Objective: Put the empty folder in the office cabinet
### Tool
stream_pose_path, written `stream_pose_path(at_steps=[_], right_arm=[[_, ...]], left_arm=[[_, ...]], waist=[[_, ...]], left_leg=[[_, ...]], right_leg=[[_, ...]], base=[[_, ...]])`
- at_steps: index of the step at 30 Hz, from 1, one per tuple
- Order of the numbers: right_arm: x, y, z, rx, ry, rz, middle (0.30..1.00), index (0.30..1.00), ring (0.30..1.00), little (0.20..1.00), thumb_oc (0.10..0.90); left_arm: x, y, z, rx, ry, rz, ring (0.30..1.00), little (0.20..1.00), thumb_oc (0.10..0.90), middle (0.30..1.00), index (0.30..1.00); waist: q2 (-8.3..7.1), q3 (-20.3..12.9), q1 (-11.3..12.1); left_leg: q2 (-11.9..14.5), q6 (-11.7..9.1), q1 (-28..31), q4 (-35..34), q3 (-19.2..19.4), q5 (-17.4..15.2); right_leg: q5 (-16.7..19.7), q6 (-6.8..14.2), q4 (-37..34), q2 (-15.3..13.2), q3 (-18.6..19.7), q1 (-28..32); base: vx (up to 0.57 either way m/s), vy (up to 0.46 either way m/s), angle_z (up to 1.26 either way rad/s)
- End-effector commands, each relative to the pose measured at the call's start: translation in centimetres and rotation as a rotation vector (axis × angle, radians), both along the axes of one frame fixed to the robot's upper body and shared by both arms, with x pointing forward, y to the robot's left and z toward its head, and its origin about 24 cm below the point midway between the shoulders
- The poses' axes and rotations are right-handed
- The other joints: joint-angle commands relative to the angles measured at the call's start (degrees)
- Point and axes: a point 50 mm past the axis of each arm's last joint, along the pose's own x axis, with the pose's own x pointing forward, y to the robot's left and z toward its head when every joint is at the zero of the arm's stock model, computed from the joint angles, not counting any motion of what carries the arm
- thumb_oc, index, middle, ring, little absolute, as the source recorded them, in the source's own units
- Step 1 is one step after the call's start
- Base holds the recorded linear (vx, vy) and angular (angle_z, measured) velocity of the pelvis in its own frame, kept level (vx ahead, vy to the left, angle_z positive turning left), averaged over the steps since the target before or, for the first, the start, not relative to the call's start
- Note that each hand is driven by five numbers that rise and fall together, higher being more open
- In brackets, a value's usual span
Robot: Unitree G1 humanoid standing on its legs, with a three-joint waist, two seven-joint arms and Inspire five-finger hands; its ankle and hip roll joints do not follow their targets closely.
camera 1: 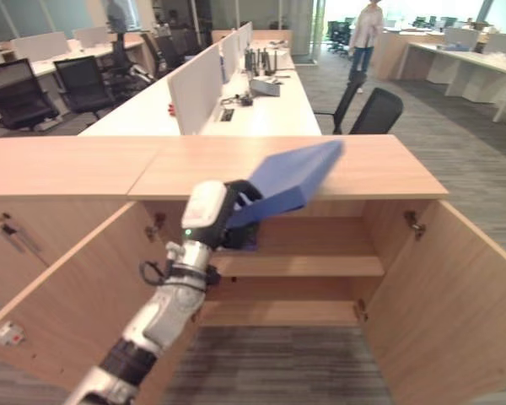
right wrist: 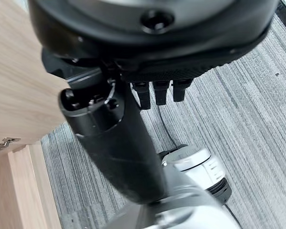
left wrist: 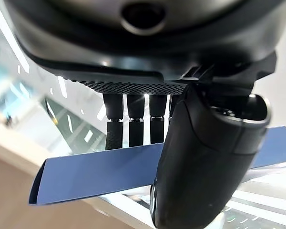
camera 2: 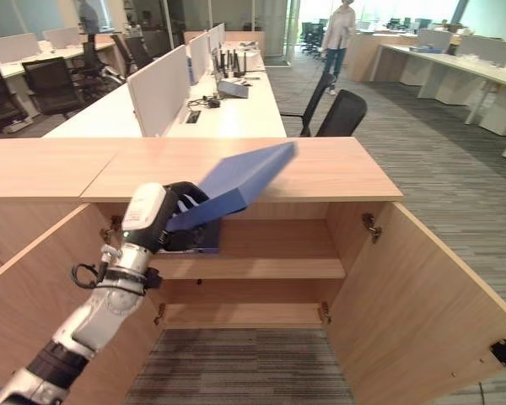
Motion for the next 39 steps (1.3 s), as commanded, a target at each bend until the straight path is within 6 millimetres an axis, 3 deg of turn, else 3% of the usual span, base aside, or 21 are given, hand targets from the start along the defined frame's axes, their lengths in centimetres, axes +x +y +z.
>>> stream_pose_path(at_steps=[1,6,15,19,21,23,25,28,31,32,34,39], right_arm=[[1.1,-0.1,0.0,-0.02,0.011,-0.003,0.9,0.9,0.9,0.9,0.8],[0.8,0.4,-0.1,-0.019,0.004,-0.014,0.9,0.9,0.9,0.9,0.8],[1.2,0.9,-0.2,-0.01,-0.032,0.016,0.9,0.9,0.9,0.9,0.8],[3.1,1.3,-0.1,-0.008,-0.097,0.073,0.9,0.9,0.9,0.9,0.8],[4.9,1.5,0.2,-0.01,-0.174,0.112,0.9,0.9,0.9,0.9,0.8],[7.9,1.9,0.9,-0.017,-0.312,0.187,0.9,0.9,0.9,0.9,0.8],[8.8,1.9,1.3,-0.024,-0.351,0.22,0.9,0.9,0.9,0.9,0.8],[12.5,1.5,3.5,-0.075,-0.527,0.387,0.9,0.9,0.9,0.9,0.8],[15.9,0.8,6.8,-0.252,-0.659,0.691,0.9,0.9,0.9,0.9,0.8],[15.8,0.7,6.8,-0.256,-0.654,0.694,0.9,0.9,0.9,0.9,0.8],[18.5,-0.5,10.7,-0.484,-0.74,0.979,0.9,0.9,0.9,0.9,0.8],[20.5,-0.8,14.6,-0.692,-0.809,1.226,0.9,0.9,0.9,0.9,0.8]], left_arm=[[1.0,1.8,-0.2,-0.094,0.072,0.054,0.3,0.3,0.4,0.3,0.3],[-1.4,4.0,-0.8,-0.095,0.051,0.132,0.3,0.3,0.4,0.3,0.3],[-3.2,4.7,0.0,-0.133,0.031,0.113,0.3,0.3,0.4,0.3,0.3],[-3.5,4.8,-0.7,-0.112,0.09,0.095,0.3,0.3,0.4,0.3,0.3],[-3.8,4.9,-1.2,-0.095,0.123,0.08,0.3,0.3,0.4,0.3,0.3],[-4.7,4.7,-1.3,-0.095,0.169,0.015,0.3,0.3,0.4,0.3,0.3],[-5.1,4.7,-1.4,-0.102,0.193,-0.006,0.3,0.3,0.4,0.3,0.3],[-5.8,5.0,-2.6,-0.051,0.277,-0.019,0.3,0.3,0.4,0.3,0.3],[-6.3,5.7,-4.5,0.032,0.36,0.012,0.3,0.3,0.4,0.3,0.3],[-6.3,5.7,-4.6,0.03,0.361,0.011,0.3,0.3,0.4,0.3,0.3],[-6.6,6.3,-4.8,0.05,0.386,0.024,0.3,0.3,0.4,0.3,0.3],[-7.3,6.9,-4.7,0.071,0.416,0.021,0.3,0.3,0.4,0.3,0.3]], waist=[[-0.04,1.8,-0.2],[-1.01,1.8,1.0],[-1.79,1.6,1.8],[-1.75,1.7,2.1],[-1.69,1.9,2.4],[-1.67,2.2,2.6],[-1.66,2.2,2.7],[-1.61,2.5,2.8],[-1.56,2.7,2.8],[-1.4,2.6,2.7],[-1.21,2.8,2.6],[-1.01,2.6,2.7]], left_leg=[[-0.1,-1.2,1.1,0.0,-4.7,-6.6],[-0.1,-1.3,0.8,0.0,-5.7,-6.4],[0.1,-1.3,0.4,0.0,-6.4,-6.2],[0.0,-1.2,0.3,0.0,-6.6,-6.1],[0.0,-1.2,0.2,0.0,-6.6,-6.1],[0.0,-1.2,0.2,0.0,-6.6,-5.9],[0.1,-1.2,0.1,0.0,-6.6,-5.9],[0.1,-1.0,-0.1,0.0,-6.6,-5.9],[0.0,-0.9,-0.2,0.0,-6.7,-5.9],[0.0,-0.9,-0.2,0.0,-6.7,-5.9],[0.1,-0.8,-0.2,0.0,-6.7,-5.9],[0.2,-0.6,-0.1,0.0,-6.5,-6.0]], right_leg=[[-1.9,2.3,0.5,-0.8,-4.6,0.1],[-2.1,2.0,0.4,-0.6,-5.3,0.3],[-2.2,1.9,0.4,-0.4,-5.7,0.2],[-2.1,1.8,0.4,-0.4,-5.9,0.1],[-2.1,1.8,0.4,-0.4,-6.0,0.1],[-2.0,1.8,0.4,-0.4,-5.9,-0.2],[-2.0,1.9,0.4,-0.4,-5.9,-0.2],[-2.0,1.9,0.4,-0.4,-6.0,-0.4],[-2.1,2.0,0.5,-0.4,-6.1,-0.5],[-2.1,2.0,0.5,-0.4,-6.1,-0.4],[-2.3,2.0,0.5,-0.4,-6.2,-0.6],[-2.3,2.0,0.5,-0.5,-6.1,-0.5]], base=[[0.03,-0.01,0.09],[0.01,-0.023,0.16],[0.0,-0.015,0.04],[0.0,-0.001,0.01],[0.0,0.0,0.0],[0.0,0.0,0.0],[0.0,0.0,0.0],[0.0,0.0,0.0],[0.0,0.0,0.0],[0.0,0.0,0.0],[0.0,0.0,0.0],[0.0,0.0,-0.01]])
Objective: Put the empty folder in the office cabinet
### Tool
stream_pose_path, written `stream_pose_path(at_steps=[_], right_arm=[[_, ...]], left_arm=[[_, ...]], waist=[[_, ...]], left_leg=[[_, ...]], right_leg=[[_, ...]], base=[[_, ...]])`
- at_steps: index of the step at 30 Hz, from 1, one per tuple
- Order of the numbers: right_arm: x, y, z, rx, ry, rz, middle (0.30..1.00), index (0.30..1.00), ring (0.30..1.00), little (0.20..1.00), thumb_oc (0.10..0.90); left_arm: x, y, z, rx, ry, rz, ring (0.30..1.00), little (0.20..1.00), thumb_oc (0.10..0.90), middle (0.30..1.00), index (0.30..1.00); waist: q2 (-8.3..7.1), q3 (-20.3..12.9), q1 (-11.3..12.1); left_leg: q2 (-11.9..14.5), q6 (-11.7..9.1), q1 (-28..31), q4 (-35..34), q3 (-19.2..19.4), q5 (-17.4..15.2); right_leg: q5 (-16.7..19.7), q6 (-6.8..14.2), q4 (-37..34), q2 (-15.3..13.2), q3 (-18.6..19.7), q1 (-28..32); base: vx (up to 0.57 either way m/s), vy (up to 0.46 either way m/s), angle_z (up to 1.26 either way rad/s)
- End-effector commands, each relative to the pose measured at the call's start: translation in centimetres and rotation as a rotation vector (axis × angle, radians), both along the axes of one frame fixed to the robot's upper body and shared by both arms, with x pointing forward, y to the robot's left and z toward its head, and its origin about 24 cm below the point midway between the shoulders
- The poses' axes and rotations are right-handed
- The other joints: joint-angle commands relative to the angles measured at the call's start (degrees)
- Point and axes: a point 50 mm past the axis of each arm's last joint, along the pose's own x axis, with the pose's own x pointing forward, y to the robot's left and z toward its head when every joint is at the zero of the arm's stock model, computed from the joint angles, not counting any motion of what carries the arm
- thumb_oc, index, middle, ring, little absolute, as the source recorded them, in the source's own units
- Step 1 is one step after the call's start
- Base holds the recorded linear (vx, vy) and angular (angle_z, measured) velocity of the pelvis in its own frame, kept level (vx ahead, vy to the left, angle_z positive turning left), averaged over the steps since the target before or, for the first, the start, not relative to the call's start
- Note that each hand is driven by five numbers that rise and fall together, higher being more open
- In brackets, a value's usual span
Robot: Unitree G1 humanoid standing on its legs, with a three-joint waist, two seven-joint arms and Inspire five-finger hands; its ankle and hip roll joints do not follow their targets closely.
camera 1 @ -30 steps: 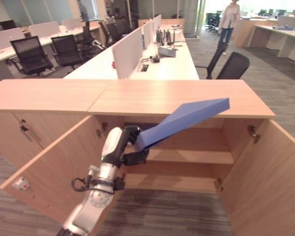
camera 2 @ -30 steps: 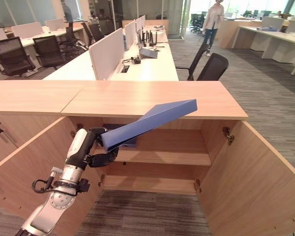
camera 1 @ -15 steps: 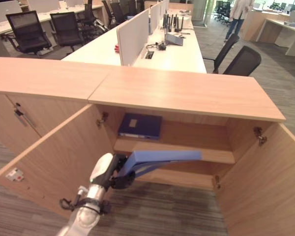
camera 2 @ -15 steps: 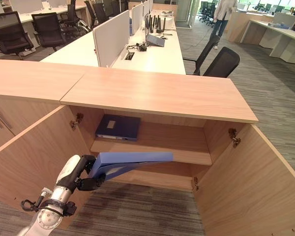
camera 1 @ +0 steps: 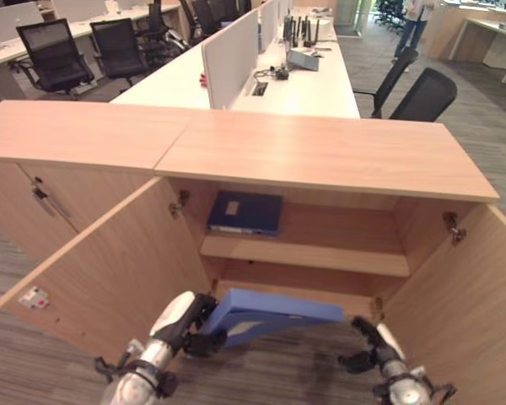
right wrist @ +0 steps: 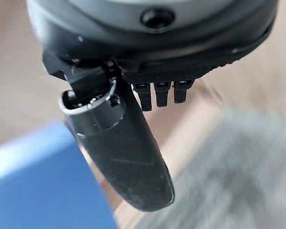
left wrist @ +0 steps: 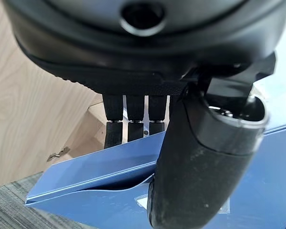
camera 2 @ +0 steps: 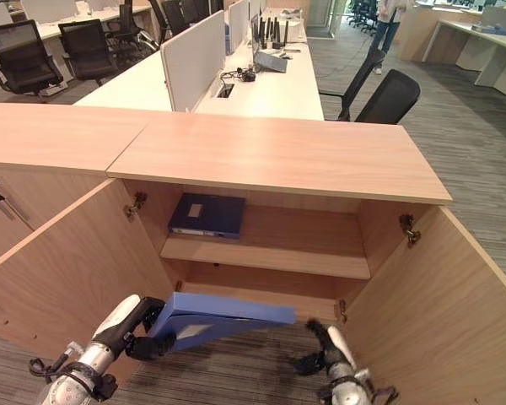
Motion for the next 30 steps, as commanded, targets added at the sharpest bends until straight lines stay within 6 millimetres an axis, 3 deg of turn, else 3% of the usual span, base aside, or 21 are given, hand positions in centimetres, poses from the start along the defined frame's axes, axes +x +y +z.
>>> stream_pose_path(at_steps=[1,5,15,30], right_arm=[[3.8,-0.6,4.1,-0.195,-0.195,0.153,0.9,0.9,0.9,0.9,0.8],[4.9,0.8,6.1,-0.203,-0.296,0.219,0.9,0.9,0.9,0.9,0.8],[5.1,3.1,6.1,-0.157,-0.296,0.324,0.9,0.9,0.9,0.9,0.8],[6.5,7.9,6.8,-0.033,-0.329,0.507,0.9,0.9,0.9,0.9,0.8]], left_arm=[[3.0,-1.1,5.6,-0.026,-0.3,-0.106,0.3,0.3,0.4,0.3,0.3],[2.8,0.0,4.4,0.022,-0.292,-0.013,0.3,0.3,0.4,0.3,0.3],[3.5,0.6,4.2,0.119,-0.348,0.042,0.3,0.3,0.4,0.3,0.3],[6.1,-3.5,5.9,0.071,-0.463,-0.135,0.3,0.3,0.4,0.3,0.3]], waist=[[-0.23,-1.1,-0.5],[-0.25,-1.1,-0.3],[-0.45,-0.9,-0.1],[-0.66,-1.3,-0.3]], left_leg=[[0.5,-0.8,0.9,0.0,-4.3,-6.5],[0.7,-0.9,1.0,0.0,-4.0,-6.5],[0.8,-1.1,1.2,0.0,-3.9,-6.5],[0.9,-1.3,1.3,0.0,-3.8,-6.4]], right_leg=[[-2.2,2.4,0.5,-0.4,-4.2,-0.2],[-2.3,2.3,0.6,-0.4,-4.3,-0.1],[-2.5,2.0,0.5,-0.5,-4.5,0.1],[-2.6,1.8,0.5,-0.5,-4.4,0.2]], base=[[0.0,0.0,0.0],[0.0,-0.007,-0.02],[0.0,-0.002,-0.01],[0.0,0.0,0.0]])
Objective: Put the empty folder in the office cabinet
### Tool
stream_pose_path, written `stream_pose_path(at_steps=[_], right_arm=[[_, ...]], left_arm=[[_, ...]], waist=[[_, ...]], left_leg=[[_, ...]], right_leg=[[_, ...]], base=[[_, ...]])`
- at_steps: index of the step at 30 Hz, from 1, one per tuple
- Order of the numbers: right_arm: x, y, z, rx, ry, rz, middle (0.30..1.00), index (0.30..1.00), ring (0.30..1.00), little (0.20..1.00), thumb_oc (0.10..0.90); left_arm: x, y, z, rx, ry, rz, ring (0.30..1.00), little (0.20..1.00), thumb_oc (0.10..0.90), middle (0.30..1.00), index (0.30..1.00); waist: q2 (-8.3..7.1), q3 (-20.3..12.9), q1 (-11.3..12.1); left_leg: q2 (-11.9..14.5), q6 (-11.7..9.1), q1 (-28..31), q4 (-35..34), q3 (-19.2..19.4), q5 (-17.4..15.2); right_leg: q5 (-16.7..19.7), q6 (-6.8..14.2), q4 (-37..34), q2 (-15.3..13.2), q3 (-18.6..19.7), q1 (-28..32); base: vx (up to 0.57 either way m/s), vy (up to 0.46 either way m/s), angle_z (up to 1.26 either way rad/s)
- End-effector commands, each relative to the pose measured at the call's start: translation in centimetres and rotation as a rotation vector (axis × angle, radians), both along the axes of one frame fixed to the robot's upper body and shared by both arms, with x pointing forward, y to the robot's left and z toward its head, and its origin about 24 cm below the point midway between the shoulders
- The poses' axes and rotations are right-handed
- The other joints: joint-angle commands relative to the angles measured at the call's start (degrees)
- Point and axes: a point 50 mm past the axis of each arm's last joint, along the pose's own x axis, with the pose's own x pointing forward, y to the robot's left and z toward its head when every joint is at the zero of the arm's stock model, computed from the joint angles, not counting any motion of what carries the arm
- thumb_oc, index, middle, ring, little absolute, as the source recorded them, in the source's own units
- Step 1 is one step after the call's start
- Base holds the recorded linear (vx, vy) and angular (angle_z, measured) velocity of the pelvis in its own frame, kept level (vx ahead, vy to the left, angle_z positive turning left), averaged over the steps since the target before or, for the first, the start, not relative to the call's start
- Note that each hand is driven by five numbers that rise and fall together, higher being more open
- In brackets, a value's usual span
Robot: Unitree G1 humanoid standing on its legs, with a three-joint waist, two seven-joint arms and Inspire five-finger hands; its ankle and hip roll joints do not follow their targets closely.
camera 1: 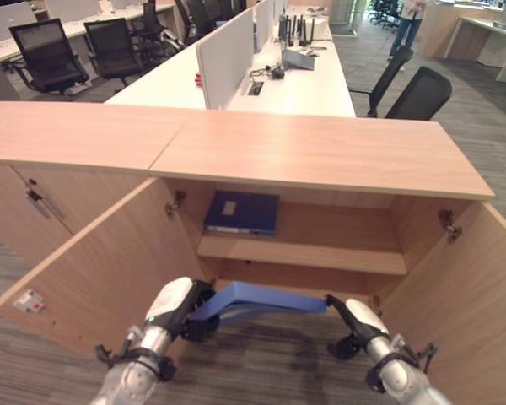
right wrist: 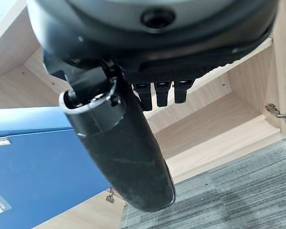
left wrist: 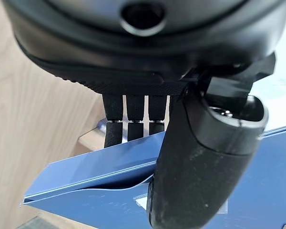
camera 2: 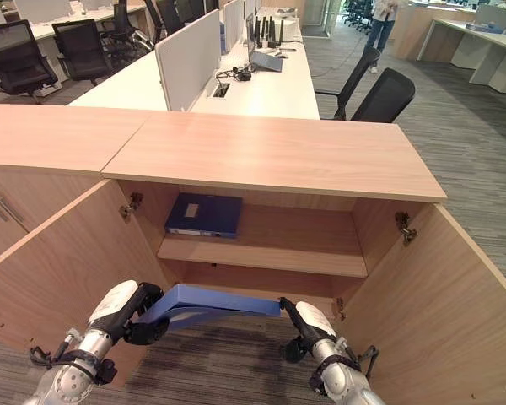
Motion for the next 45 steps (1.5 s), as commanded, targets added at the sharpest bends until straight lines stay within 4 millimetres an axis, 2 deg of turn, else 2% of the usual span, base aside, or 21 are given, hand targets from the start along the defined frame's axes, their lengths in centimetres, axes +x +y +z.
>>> stream_pose_path(at_steps=[1,9,17,28,41,45], right_arm=[[4.4,3.7,5.2,0.103,-0.262,0.172,0.9,0.9,0.9,0.9,0.8],[5.6,4.9,6.6,0.098,-0.345,0.201,0.9,0.9,0.9,0.9,0.8],[5.7,5.2,6.9,0.077,-0.362,0.217,0.9,0.9,0.9,0.9,0.8],[7.1,4.6,7.4,0.088,-0.423,0.088,0.9,0.9,0.9,0.9,0.8],[8.0,4.7,9.6,0.149,-0.518,0.05,0.9,0.9,0.9,0.9,0.8],[8.0,5.7,10.1,0.223,-0.515,0.082,0.9,0.9,0.9,0.9,0.8]], left_arm=[[3.5,-3.4,4.8,-0.075,-0.295,-0.16,0.3,0.3,0.4,0.3,0.3],[4.0,-5.0,5.8,-0.087,-0.316,-0.254,0.3,0.3,0.4,0.3,0.3],[3.8,-5.6,6.7,-0.144,-0.329,-0.291,0.3,0.3,0.4,0.3,0.3],[3.3,-7.4,7.7,-0.335,-0.263,-0.38,0.3,0.3,0.4,0.3,0.3],[3.0,-6.9,8.0,-0.394,-0.242,-0.357,0.3,0.3,0.4,0.3,0.3],[3.1,-7.2,8.2,-0.413,-0.252,-0.361,0.3,0.3,0.4,0.3,0.3]], waist=[[-0.89,-1.4,-0.5],[-0.6,-1.9,-0.5],[-0.54,-2.0,-0.4],[-0.06,-2.1,-0.6],[-0.03,-2.1,-0.1],[-0.15,-2.1,-0.1]], left_leg=[[0.5,-1.3,0.8,-0.1,-4.4,-5.9],[0.5,-1.3,0.7,-0.1,-4.2,-5.8],[0.4,-1.3,0.9,-0.1,-4.3,-5.9],[0.4,-1.2,1.2,-0.1,-4.4,-6.0],[0.5,-1.2,1.5,-0.1,-4.8,-6.2],[0.5,-1.2,1.5,-0.1,-4.8,-6.1]], right_leg=[[-2.2,1.9,0.6,-0.8,-4.7,-0.1],[-2.1,1.8,0.6,-0.8,-4.5,-0.3],[-2.2,1.9,0.6,-0.8,-4.6,-0.1],[-2.0,1.9,0.6,-1.0,-4.6,0.0],[-2.2,1.8,0.6,-0.9,-4.7,0.3],[-2.1,1.7,0.6,-1.0,-4.7,0.3]], base=[[0.0,0.0,0.0],[0.0,0.0,0.0],[0.0,0.0,0.0],[0.0,0.0,0.0],[0.0,0.0,0.0],[0.0,0.0,0.0]])
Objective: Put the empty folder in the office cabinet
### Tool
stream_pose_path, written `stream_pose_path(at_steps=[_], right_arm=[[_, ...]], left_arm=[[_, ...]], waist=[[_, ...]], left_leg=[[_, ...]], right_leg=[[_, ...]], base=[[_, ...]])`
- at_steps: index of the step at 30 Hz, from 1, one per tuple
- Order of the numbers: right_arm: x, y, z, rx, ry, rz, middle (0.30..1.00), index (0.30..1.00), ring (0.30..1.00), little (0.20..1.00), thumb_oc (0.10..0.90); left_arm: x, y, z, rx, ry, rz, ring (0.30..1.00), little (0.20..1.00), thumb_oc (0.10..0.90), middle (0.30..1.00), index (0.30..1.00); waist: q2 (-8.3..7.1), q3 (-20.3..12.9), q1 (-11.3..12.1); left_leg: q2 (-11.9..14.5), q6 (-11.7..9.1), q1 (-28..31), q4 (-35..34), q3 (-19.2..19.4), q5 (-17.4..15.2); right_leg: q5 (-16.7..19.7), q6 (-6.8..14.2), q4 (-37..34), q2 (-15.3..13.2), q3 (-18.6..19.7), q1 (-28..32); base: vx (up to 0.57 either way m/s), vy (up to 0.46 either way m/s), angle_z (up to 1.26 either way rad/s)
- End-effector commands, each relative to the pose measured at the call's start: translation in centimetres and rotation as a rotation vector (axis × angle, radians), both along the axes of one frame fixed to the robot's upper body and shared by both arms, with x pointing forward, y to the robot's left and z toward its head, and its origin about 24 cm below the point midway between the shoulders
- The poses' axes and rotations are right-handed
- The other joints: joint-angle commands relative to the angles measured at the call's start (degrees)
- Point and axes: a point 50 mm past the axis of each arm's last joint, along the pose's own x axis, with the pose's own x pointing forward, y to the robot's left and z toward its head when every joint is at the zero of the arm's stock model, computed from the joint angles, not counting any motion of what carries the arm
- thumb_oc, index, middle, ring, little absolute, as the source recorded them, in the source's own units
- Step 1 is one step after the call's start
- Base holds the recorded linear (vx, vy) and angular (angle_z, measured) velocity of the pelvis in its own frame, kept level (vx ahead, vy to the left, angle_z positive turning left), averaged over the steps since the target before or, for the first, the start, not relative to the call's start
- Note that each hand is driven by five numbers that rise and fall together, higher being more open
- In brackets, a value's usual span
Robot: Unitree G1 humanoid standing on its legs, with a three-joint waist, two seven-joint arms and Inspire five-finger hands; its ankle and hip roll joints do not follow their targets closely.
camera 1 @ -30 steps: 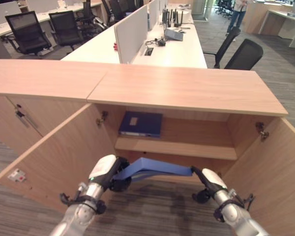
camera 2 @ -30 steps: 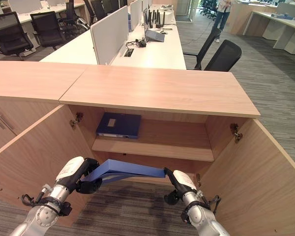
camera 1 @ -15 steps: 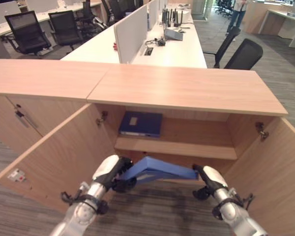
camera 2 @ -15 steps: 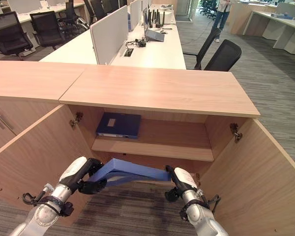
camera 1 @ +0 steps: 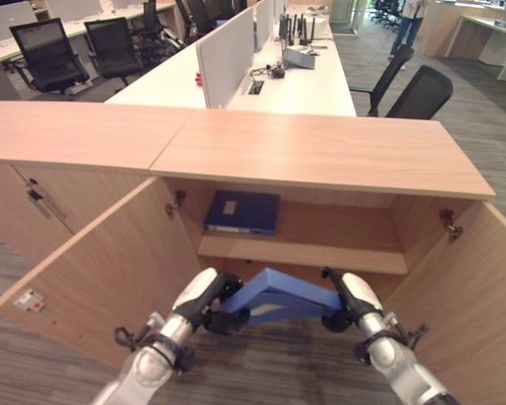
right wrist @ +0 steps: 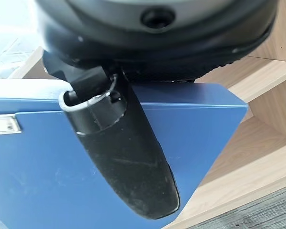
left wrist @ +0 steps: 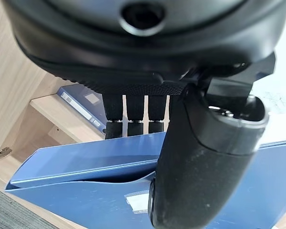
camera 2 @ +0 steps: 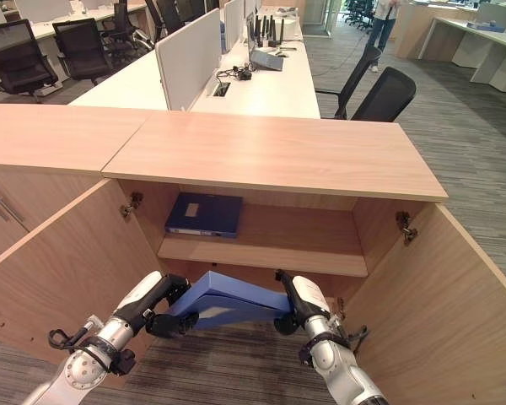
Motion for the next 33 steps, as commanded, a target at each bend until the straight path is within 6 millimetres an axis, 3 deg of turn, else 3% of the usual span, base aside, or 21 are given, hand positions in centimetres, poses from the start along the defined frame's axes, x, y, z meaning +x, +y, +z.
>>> stream_pose_path(at_steps=[1,4,5,6,7,9,15,24,30,31,32,33], right_arm=[[4.5,4.2,7.8,0.167,-0.359,0.145,0.9,0.9,0.9,0.9,0.8],[4.1,5.3,7.5,0.248,-0.303,0.202,0.9,0.9,0.9,0.9,0.8],[3.8,6.0,7.0,0.316,-0.234,0.236,0.773,0.773,0.773,0.773,0.715],[3.8,6.5,6.7,0.345,-0.192,0.261,0.3,0.3,0.3,0.3,0.4],[3.8,6.5,6.7,0.345,-0.192,0.261,0.3,0.3,0.3,0.3,0.4],[2.7,7.9,5.6,0.509,-0.047,0.32,0.3,0.3,0.3,0.3,0.4],[1.8,9.5,3.3,0.749,0.141,0.27,0.3,0.3,0.3,0.3,0.4],[1.5,10.6,3.4,0.691,0.187,0.394,0.3,0.3,0.3,0.3,0.4],[1.1,10.3,2.8,0.696,0.225,0.391,0.3,0.3,0.3,0.3,0.4],[1.0,10.2,2.7,0.7,0.229,0.382,0.3,0.3,0.3,0.3,0.4],[0.9,9.9,2.4,0.7,0.237,0.364,0.3,0.3,0.3,0.3,0.4],[0.9,9.9,2.4,0.7,0.237,0.364,0.3,0.3,0.3,0.3,0.4]], left_arm=[[2.2,-3.9,6.8,-0.201,-0.317,-0.186,0.3,0.3,0.4,0.3,0.3],[2.5,-4.3,7.5,-0.219,-0.349,-0.199,0.3,0.3,0.4,0.3,0.3],[2.7,-4.7,7.9,-0.241,-0.363,-0.213,0.3,0.3,0.4,0.3,0.3],[2.9,-4.9,8.2,-0.255,-0.371,-0.223,0.3,0.3,0.4,0.3,0.3],[2.9,-4.9,8.2,-0.255,-0.371,-0.223,0.3,0.3,0.4,0.3,0.3],[3.0,-5.8,8.8,-0.299,-0.378,-0.271,0.3,0.3,0.4,0.3,0.3],[3.2,-7.0,9.2,-0.4,-0.341,-0.321,0.3,0.3,0.4,0.3,0.3],[3.1,-7.1,9.0,-0.397,-0.297,-0.369,0.3,0.3,0.4,0.3,0.3],[3.1,-7.1,7.0,-0.498,-0.141,-0.343,0.3,0.3,0.4,0.3,0.3],[3.2,-6.9,6.5,-0.525,-0.105,-0.319,0.368,0.368,0.445,0.368,0.368],[3.1,-6.6,5.6,-0.558,-0.055,-0.285,0.9,0.9,0.8,0.9,0.9],[3.0,-6.6,5.6,-0.558,-0.055,-0.285,0.9,0.9,0.8,0.9,0.9]], waist=[[-0.39,-2.3,-0.2],[-0.57,-2.3,-0.1],[-0.74,-2.4,-0.1],[-0.85,-2.3,0.0],[-0.85,-2.3,0.0],[-1.14,-2.6,0.0],[-1.13,-2.7,0.2],[-1.16,-2.8,0.6],[-1.04,-2.7,0.6],[-1.01,-2.6,0.6],[-0.96,-2.6,0.6],[-0.96,-2.6,0.6]], left_leg=[[0.4,-1.3,1.4,0.0,-4.8,-6.2],[0.5,-1.4,1.4,0.0,-4.8,-6.2],[0.5,-1.4,1.4,0.0,-4.8,-6.1],[0.5,-1.5,1.4,0.0,-4.8,-6.1],[0.5,-1.5,1.4,0.0,-4.8,-6.1],[0.5,-1.6,1.3,0.0,-4.8,-6.1],[0.4,-1.7,1.2,0.0,-5.0,-5.8],[0.4,-1.8,1.0,0.0,-5.0,-5.9],[0.3,-1.7,1.4,0.0,-5.1,-6.5],[0.3,-1.7,1.4,0.0,-5.0,-6.4],[0.2,-1.6,1.3,0.0,-5.0,-6.5],[0.2,-1.6,1.3,0.0,-5.0,-6.5]], right_leg=[[-2.2,1.8,0.6,-1.0,-4.7,0.2],[-2.1,1.7,0.6,-1.0,-4.8,0.2],[-2.1,1.7,0.6,-0.9,-4.9,0.3],[-2.1,1.7,0.6,-1.0,-4.9,0.3],[-2.1,1.7,0.6,-1.0,-4.9,0.3],[-2.2,1.7,0.5,-1.0,-5.2,0.4],[-2.1,1.8,0.5,-1.0,-5.3,0.4],[-2.1,2.0,0.5,-1.2,-5.5,0.3],[-2.5,2.3,0.6,-1.5,-5.7,0.6],[-2.5,2.3,0.6,-1.5,-5.7,0.6],[-2.5,2.3,0.7,-1.6,-5.6,0.5],[-2.5,2.3,0.7,-1.6,-5.6,0.5]], base=[[0.0,0.0,0.0],[0.0,0.0,0.0],[0.0,0.0,0.0],[0.0,0.0,0.0],[0.0,0.0,0.0],[0.0,0.0,0.0],[0.0,0.0,0.0],[0.01,0.005,0.02],[0.02,0.02,0.04],[0.0,0.0,0.0],[0.0,0.0,0.0],[0.01,0.038,0.0]])
